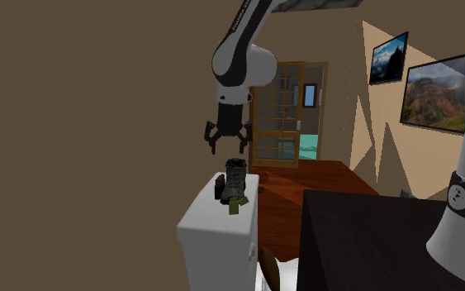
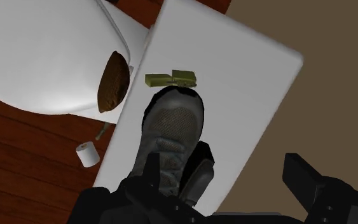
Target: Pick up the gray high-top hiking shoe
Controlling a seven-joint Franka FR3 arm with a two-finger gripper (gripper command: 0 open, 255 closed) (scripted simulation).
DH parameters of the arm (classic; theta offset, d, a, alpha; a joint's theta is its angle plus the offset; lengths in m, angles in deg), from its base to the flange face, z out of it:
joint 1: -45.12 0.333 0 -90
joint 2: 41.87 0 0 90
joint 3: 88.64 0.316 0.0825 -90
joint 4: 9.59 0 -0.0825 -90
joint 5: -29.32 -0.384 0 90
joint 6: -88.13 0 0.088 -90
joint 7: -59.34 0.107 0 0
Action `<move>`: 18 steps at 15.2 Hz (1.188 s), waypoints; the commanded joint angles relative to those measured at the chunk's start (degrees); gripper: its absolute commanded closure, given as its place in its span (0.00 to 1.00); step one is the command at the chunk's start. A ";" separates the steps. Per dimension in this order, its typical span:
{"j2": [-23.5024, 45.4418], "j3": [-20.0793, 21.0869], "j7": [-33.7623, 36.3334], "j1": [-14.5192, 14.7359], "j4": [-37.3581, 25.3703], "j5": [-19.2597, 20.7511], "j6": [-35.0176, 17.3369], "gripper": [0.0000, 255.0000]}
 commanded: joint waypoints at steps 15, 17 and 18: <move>20.77 0.85 3.00 -8.57 -13.16 -9.55 -10.50 0.00; 22.62 1.43 2.71 -9.03 -13.88 -9.90 -11.68 0.00; 22.62 1.43 2.71 -9.04 -13.87 -9.90 -11.68 0.00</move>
